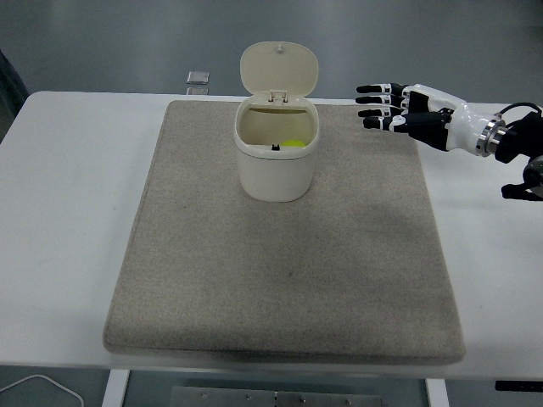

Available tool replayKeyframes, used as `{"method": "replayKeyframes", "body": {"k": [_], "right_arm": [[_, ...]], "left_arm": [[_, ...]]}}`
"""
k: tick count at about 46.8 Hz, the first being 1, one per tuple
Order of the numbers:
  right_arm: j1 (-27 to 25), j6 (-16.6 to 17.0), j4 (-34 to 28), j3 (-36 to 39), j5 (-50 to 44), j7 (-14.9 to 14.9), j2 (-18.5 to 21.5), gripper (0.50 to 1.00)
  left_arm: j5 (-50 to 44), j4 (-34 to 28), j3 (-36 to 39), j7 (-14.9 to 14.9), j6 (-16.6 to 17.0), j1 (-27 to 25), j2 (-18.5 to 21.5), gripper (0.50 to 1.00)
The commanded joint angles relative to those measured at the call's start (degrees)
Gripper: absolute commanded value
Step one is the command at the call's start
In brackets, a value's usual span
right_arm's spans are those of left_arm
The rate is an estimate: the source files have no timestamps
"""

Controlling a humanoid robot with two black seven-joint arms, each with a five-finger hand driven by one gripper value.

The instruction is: Pick up the tennis ball and place it in the box.

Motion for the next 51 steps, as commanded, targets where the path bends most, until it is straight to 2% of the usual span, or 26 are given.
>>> {"method": "replayKeyframes", "body": {"k": [1,9,13,25,31,33,34,51], "right_arm": [[-0.5,-2.0,0.0,0.2,2.8,0.0,1.1,0.858],[-1.1,-6.1,-0.2,0.4,13.0,0.0,2.5,0.858],[-1.7,-8.7,-0.7,2.9,16.9,0.0,2.7,0.858],[-3.9,-14.3,-4.6,10.2,18.1,0.0,7.4,0.858],[-3.9,-15.1,-5.8,10.6,18.1,0.4,8.2,0.864],[-4.0,-15.2,-5.8,10.6,18.1,0.7,8.2,0.925],[-4.0,-15.3,-5.8,10.6,18.1,0.7,8.2,0.93],[-4.2,-15.1,-6.7,10.6,18.0,1.0,8.3,0.932]], "left_arm": [[0.0,0.0,0.0,-0.1,0.0,0.0,0.0,0.992],[0.0,0.0,0.0,0.0,0.0,0.0,0.0,0.992],[0.0,0.0,0.0,-0.1,0.0,0.0,0.0,0.992],[0.0,0.0,0.0,-0.1,0.0,0.0,0.0,0.992],[0.0,0.0,0.0,0.0,0.0,0.0,0.0,0.992],[0.0,0.0,0.0,0.0,0.0,0.0,0.0,0.992],[0.0,0.0,0.0,0.0,0.0,0.0,0.0,0.992],[0.0,0.0,0.0,-0.1,0.0,0.0,0.0,0.99]]}}
